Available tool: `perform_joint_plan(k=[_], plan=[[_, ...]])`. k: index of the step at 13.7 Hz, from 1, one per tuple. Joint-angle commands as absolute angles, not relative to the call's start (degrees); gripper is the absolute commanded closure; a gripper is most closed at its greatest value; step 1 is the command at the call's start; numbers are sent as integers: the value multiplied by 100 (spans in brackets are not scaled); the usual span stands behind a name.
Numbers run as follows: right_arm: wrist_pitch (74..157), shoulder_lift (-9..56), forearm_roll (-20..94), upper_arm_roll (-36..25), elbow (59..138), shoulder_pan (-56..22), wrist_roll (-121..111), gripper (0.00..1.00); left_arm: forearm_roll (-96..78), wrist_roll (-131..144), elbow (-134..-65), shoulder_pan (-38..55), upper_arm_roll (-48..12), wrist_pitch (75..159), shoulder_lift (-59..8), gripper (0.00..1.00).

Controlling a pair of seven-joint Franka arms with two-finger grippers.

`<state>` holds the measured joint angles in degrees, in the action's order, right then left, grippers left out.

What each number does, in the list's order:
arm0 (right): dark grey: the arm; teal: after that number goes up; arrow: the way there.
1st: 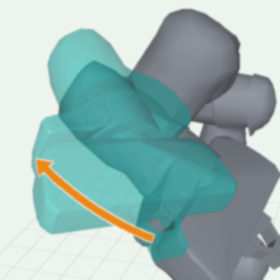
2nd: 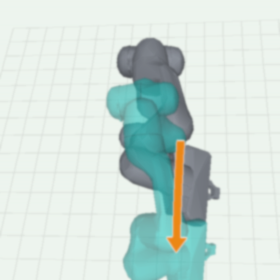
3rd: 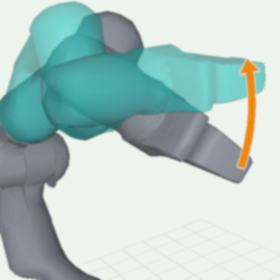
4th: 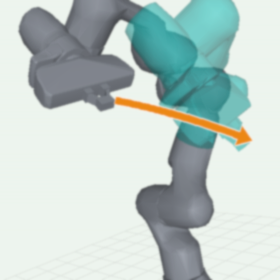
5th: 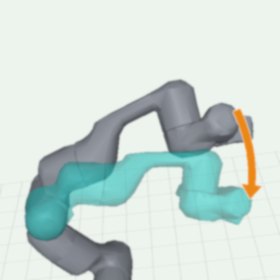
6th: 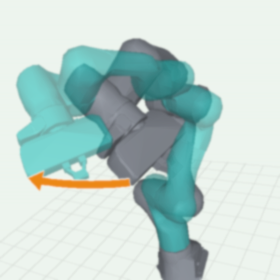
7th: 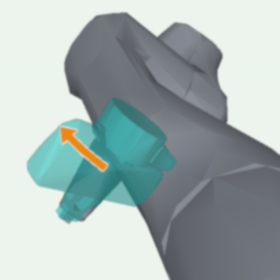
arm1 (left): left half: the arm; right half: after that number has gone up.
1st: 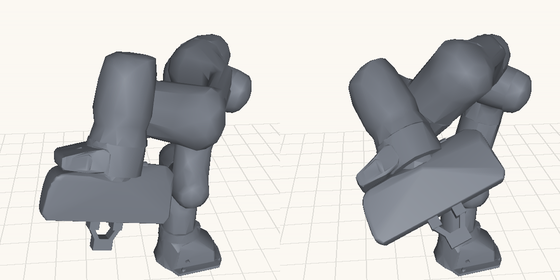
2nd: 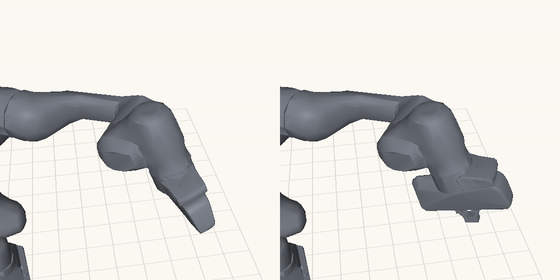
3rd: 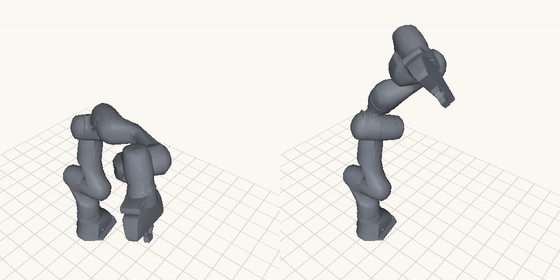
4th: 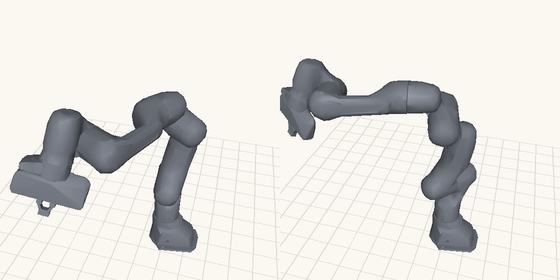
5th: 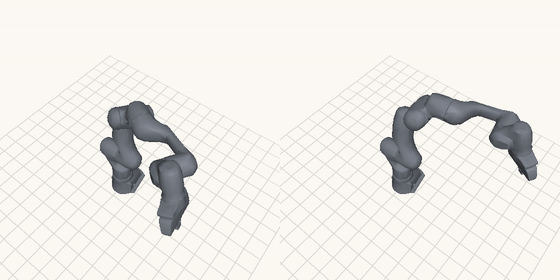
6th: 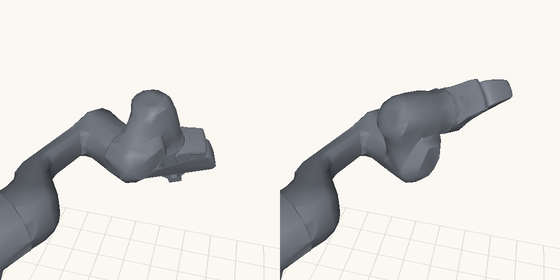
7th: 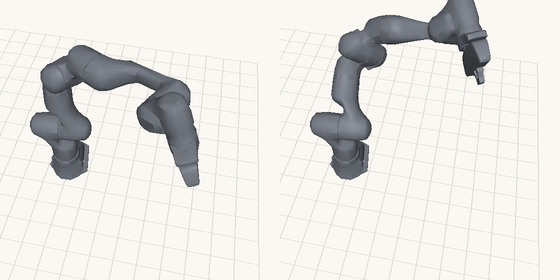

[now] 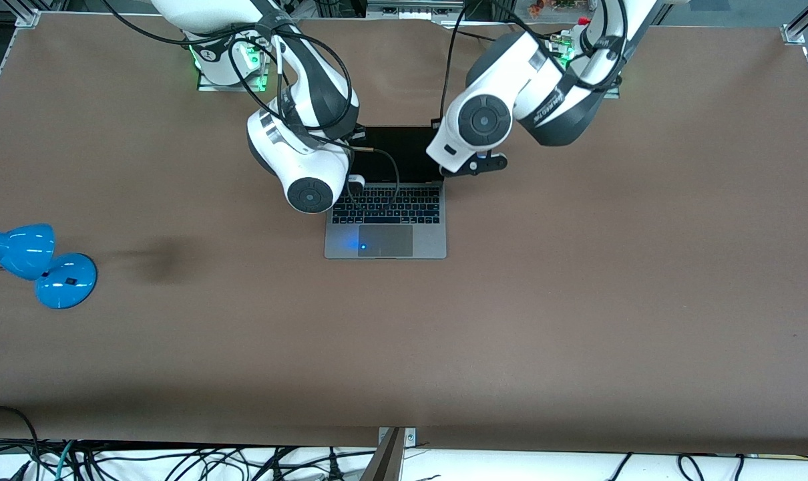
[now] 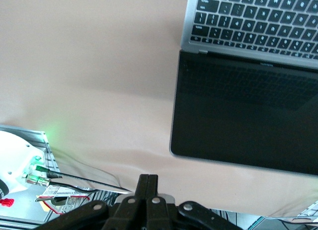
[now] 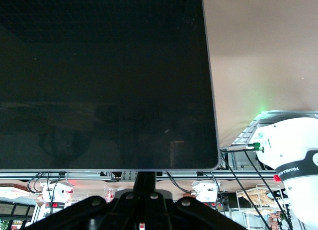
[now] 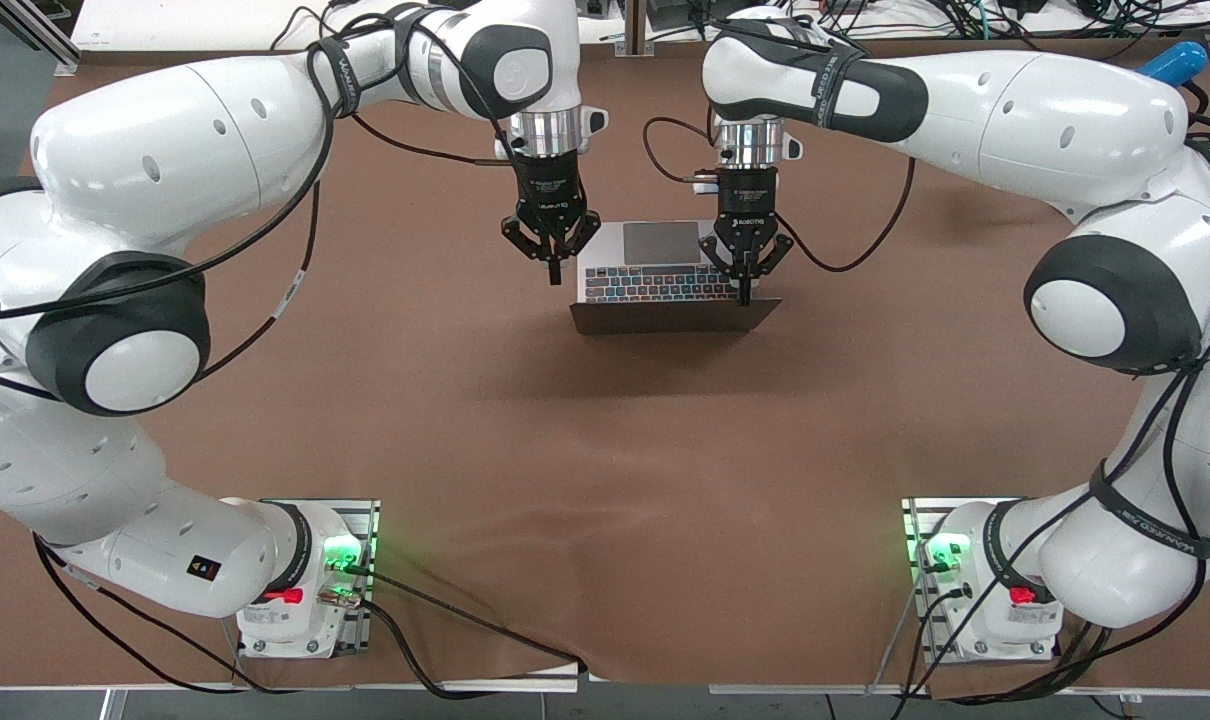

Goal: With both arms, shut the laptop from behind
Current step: 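Place both grippers behind the open laptop screen, then push the laptop screen down toward the keyboard with both grippers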

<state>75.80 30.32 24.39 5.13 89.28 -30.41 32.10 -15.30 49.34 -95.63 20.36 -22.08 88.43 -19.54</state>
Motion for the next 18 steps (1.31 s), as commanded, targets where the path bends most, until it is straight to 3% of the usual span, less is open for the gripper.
perform_joint_plan(k=[1,8,13,18], plan=[[7998,3129,2355,492,8921,-3085,3234,100,-1477,5150,-9712,2065,-2338,8981,-1960,100],[8156,3146,2355,369,8912,-3085,3225,100,-1424,5247,-9958,2197,-2338,9597,-2206,100],[8165,3172,2355,352,8834,-3076,3217,100,-1389,5238,-9835,2162,-2294,10168,-2469,100],[8410,3305,2355,229,8736,-3111,3217,100,-1063,5238,-9467,2145,-2268,10222,-2715,100]])
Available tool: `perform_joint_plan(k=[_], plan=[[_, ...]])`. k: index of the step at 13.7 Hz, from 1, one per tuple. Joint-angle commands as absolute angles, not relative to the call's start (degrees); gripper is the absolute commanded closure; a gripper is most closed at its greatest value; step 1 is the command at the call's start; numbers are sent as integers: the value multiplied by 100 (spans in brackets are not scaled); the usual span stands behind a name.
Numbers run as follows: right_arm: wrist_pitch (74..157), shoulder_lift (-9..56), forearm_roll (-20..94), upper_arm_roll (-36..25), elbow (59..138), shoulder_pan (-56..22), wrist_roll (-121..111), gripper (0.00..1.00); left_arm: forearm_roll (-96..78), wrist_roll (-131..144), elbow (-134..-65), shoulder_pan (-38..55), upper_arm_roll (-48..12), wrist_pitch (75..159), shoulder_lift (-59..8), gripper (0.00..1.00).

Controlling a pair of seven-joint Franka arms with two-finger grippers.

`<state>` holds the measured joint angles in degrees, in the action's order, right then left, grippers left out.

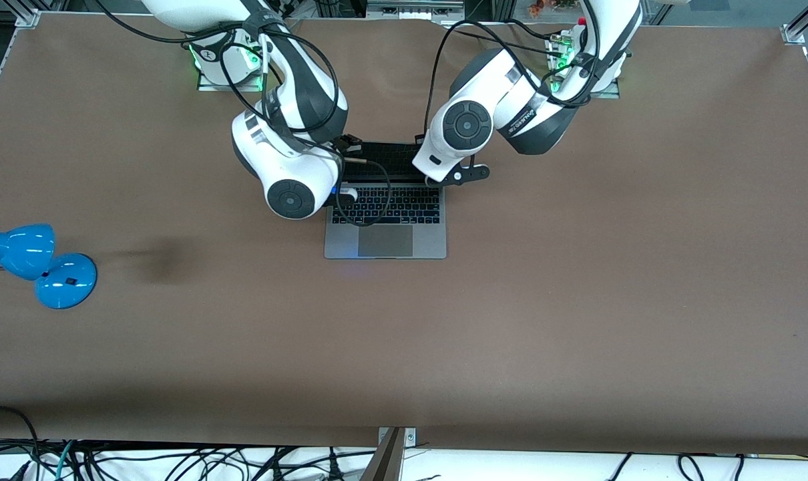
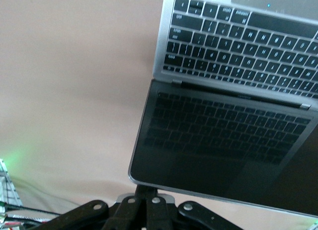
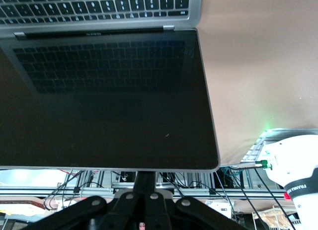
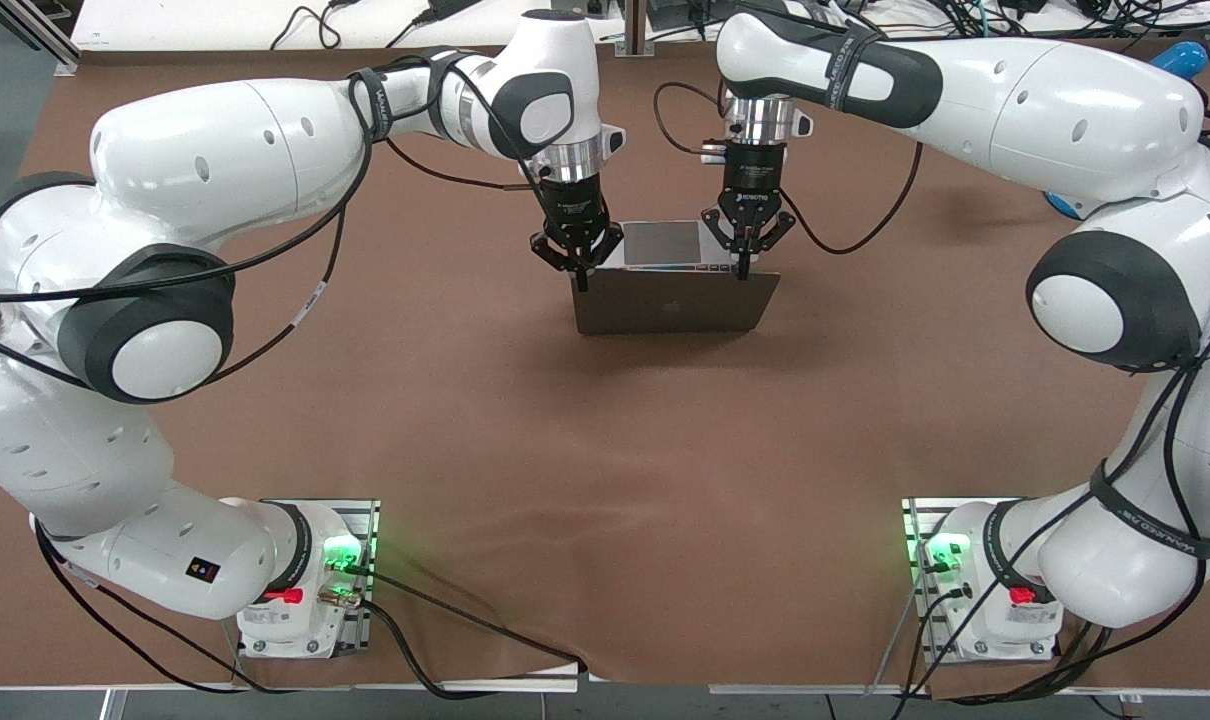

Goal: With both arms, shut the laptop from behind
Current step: 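Push the laptop screen down toward the keyboard with both grippers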

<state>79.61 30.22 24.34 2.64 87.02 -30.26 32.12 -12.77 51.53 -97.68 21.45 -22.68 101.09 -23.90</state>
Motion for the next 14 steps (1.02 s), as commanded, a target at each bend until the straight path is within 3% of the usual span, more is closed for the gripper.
perform_joint_plan(k=[1,14], plan=[[8463,3313,2364,229,8736,-3103,3208,100,-1063,5238,-9388,2145,-2259,10222,-2768,100],[9149,3349,2382,-52,8534,-3103,2909,100,-730,5229,-8711,2153,-1986,10230,-3357,100]])
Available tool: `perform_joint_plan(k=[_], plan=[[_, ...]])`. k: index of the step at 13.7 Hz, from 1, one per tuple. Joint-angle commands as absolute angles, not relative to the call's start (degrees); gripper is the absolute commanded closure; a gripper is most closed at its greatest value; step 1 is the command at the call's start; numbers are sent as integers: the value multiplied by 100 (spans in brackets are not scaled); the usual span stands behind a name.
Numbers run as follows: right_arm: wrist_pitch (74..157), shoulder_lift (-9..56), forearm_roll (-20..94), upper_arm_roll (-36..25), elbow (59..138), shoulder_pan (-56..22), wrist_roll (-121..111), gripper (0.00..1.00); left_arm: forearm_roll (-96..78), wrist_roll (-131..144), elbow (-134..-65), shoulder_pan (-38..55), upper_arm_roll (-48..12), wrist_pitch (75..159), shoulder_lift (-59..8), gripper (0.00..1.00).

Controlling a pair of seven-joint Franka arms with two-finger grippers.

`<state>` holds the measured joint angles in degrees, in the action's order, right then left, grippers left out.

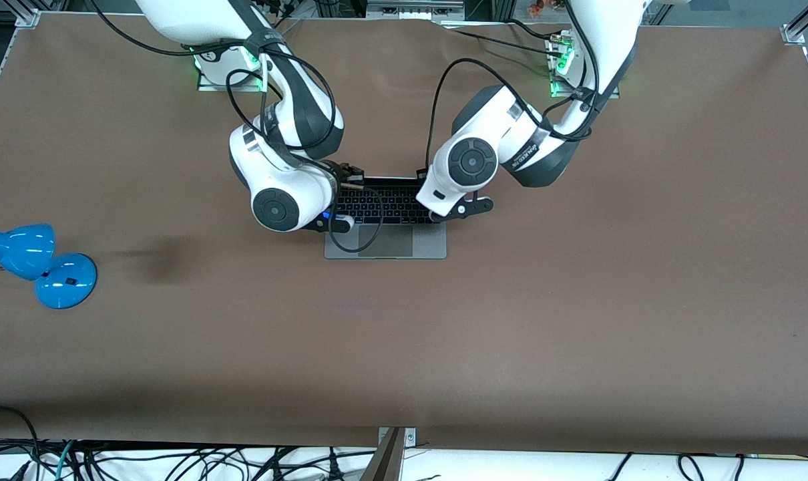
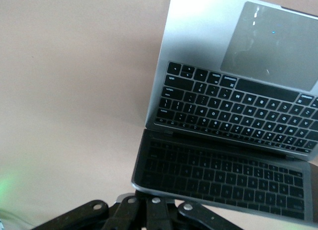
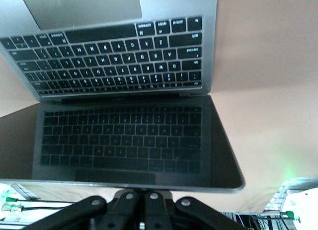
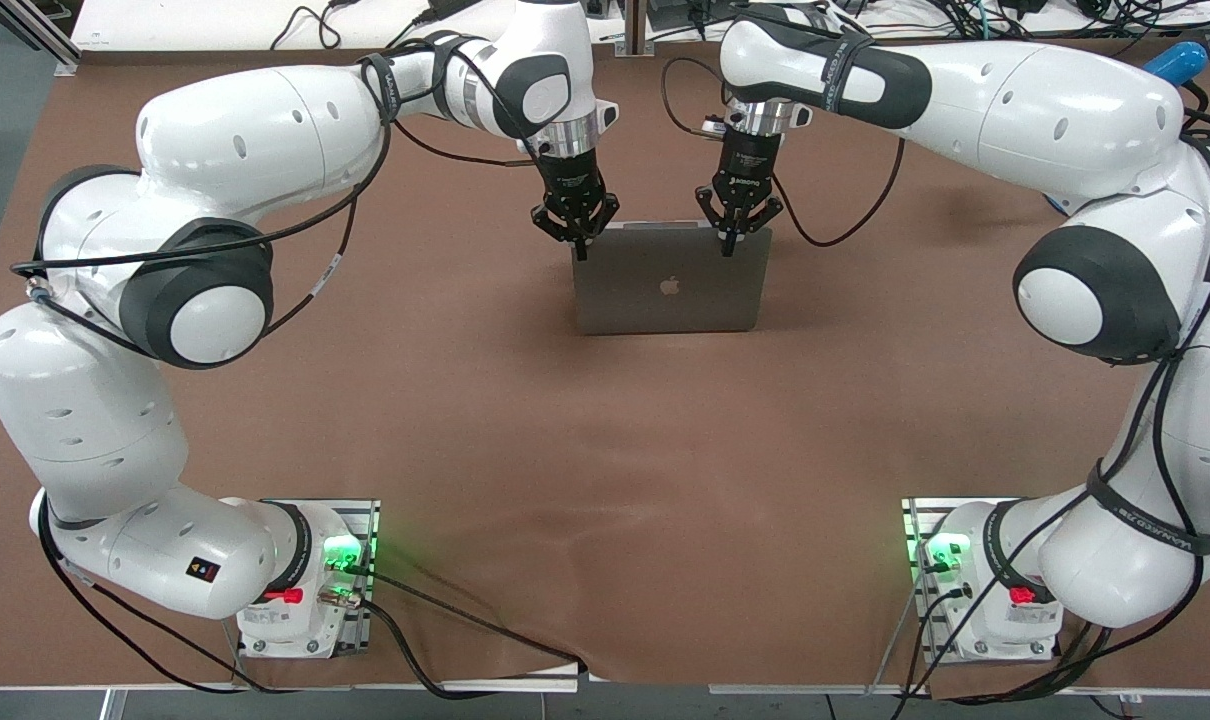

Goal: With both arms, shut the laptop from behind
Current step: 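Push the laptop screen down toward the keyboard with both grippers, then press the lid flat onto the keyboard with both grippers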

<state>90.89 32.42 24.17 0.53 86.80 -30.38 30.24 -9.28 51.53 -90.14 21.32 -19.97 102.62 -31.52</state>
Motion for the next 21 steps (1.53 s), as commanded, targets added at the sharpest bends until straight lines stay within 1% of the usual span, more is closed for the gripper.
perform_joint_plan(k=[1,5,10,14,21], plan=[[9236,3349,2382,-53,8534,-3094,2892,100,-677,5238,-8632,2162,-1986,10230,-3427,100],[9641,3375,2382,-96,8534,-3085,2786,100,-659,5229,-8456,2171,-1916,10230,-3656,100],[9668,3533,2382,-219,8289,-3094,2681,100,-659,5229,-8165,2224,-1758,10239,-3972,100],[9817,3621,2382,-246,8279,-3059,2532,100,-431,5247,-7964,2224,-1714,10292,-4218,100],[10212,3955,2373,-351,8279,-3059,2022,100,-431,5361,-7928,2224,-1714,10678,-4438,100]])
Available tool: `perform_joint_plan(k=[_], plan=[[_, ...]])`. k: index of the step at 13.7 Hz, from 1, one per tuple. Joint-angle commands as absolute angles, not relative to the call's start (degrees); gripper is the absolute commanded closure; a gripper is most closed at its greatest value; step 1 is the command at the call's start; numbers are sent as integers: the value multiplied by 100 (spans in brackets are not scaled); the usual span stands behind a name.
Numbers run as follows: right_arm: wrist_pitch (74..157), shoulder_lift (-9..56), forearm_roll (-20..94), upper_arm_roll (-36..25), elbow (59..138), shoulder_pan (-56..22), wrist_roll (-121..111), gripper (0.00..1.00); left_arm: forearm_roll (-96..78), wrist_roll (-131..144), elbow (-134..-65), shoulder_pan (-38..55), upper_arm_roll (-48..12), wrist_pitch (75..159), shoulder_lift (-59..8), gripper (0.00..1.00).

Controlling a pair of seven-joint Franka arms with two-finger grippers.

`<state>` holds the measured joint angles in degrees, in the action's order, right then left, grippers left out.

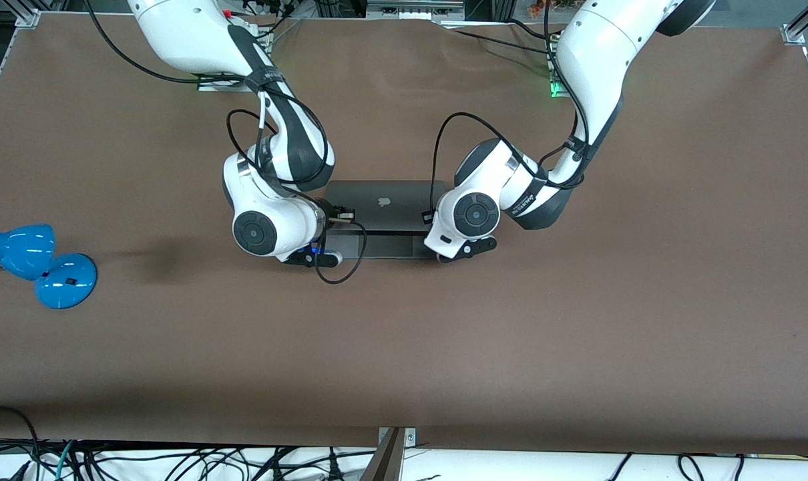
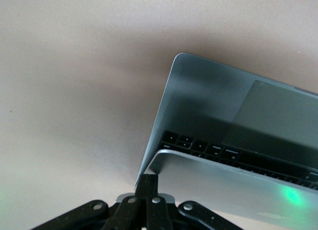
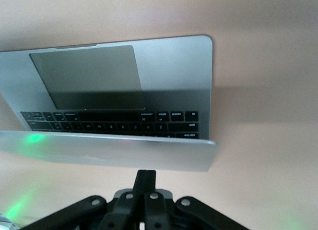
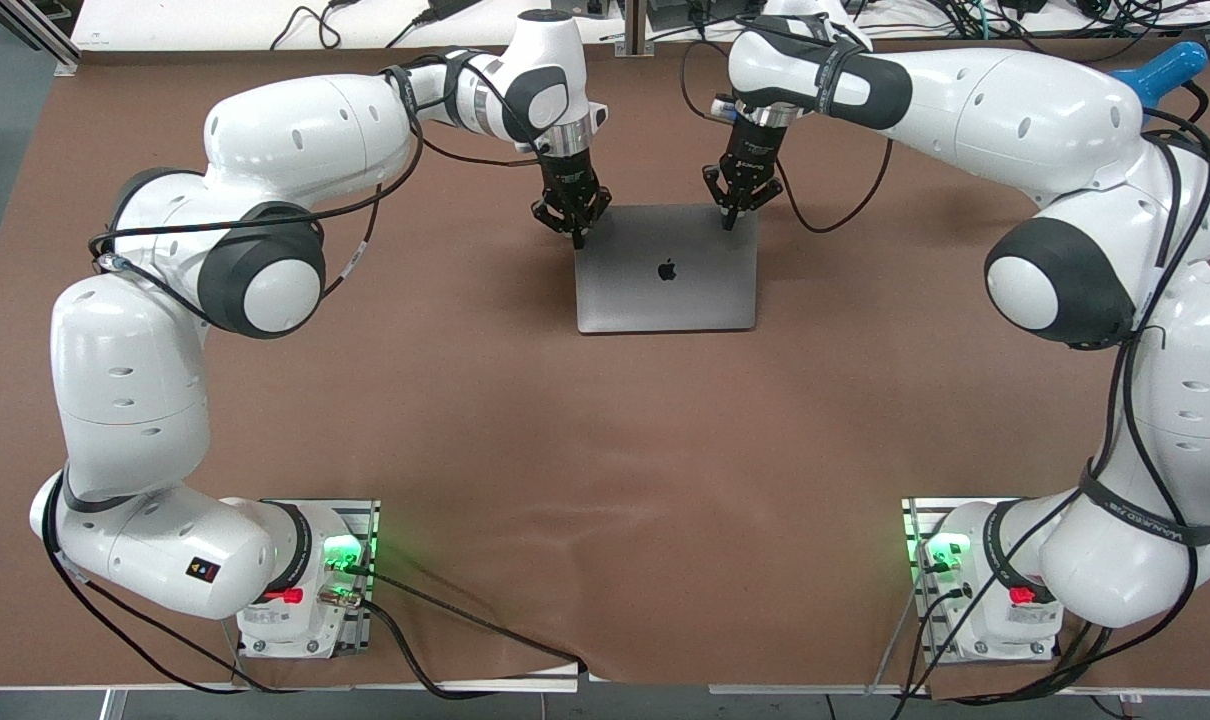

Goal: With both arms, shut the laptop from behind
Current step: 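Press the lid flat onto the keyboard with both grippers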

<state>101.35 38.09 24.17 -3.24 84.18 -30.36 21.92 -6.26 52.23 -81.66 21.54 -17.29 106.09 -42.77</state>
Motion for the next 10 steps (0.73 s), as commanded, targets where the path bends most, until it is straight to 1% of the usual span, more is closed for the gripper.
perform_joint_plan(k=[1,10], plan=[[10291,4033,2373,-360,8279,-3050,1908,100,-431,5370,-7928,2224,-1714,10748,-4465,100],[10494,4210,2382,-580,8271,-3076,1407,100,-422,5405,-7919,2232,-1705,11048,-4658,100]])
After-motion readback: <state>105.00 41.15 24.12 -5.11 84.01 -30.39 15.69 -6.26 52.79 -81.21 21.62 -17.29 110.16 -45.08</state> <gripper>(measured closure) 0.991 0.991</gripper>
